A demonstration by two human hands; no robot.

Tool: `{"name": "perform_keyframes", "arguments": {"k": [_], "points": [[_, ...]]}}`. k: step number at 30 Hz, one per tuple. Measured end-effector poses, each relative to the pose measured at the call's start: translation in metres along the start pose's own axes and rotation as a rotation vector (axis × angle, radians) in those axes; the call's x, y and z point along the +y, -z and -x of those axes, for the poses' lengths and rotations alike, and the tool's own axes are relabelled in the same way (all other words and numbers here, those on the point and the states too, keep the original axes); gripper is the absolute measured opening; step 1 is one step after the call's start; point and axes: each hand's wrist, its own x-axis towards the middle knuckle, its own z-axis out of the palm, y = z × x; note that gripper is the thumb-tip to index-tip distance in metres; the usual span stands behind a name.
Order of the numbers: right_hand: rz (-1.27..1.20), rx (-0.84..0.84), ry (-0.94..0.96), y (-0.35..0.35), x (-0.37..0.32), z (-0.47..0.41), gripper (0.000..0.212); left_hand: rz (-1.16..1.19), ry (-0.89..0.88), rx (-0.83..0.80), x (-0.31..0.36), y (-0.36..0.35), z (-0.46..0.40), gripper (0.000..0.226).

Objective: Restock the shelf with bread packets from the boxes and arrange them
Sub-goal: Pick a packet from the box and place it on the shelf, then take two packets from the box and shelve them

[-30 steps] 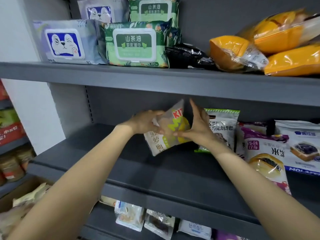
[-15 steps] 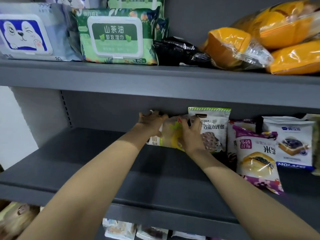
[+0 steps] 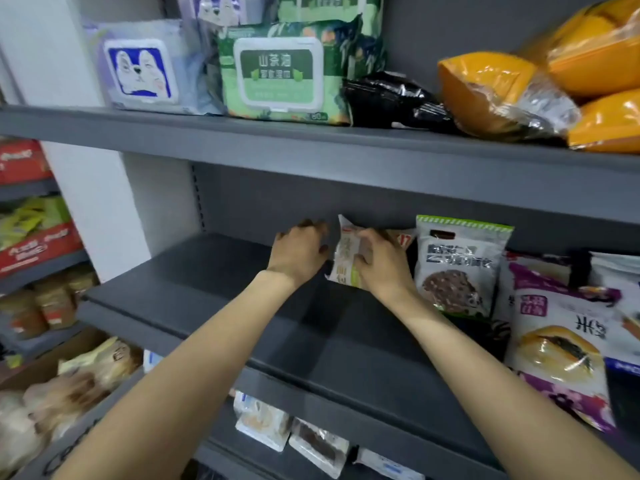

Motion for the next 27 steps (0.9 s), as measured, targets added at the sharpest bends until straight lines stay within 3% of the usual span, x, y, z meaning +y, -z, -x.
{"name": "perform_keyframes", "arguments": {"k": [3, 7, 13, 23, 27], "points": [[-0.25, -0.144, 0.058, -0.02, -0.046, 0.008, 0.021, 0.15, 0.223, 0.117, -0.04, 0.026, 0.042, 0.023], [-0.41, -0.365, 0.2, -0.058, -0.123, 0.036, 0.017, 0.217, 0.479, 0.229, -0.111, 0.063, 0.119, 0.016], [-0.455, -0.654, 0.416, -0.157, -0.253, 0.099, 0.018, 0.121, 0.825, 0.287, -0.254, 0.108, 0.25, 0.018], [-0.343, -1.14, 0.506, -0.36, -0.436, 0.223, 0.023, 0.042, 1.26, -0.073, -0.462, 0.14, 0.471, 0.019], [-0.152, -1.309, 0.534, -0.42, -0.47, 0.266, 0.034, 0.076, 1.359, -0.332, -0.508, 0.119, 0.521, 0.02]]}}
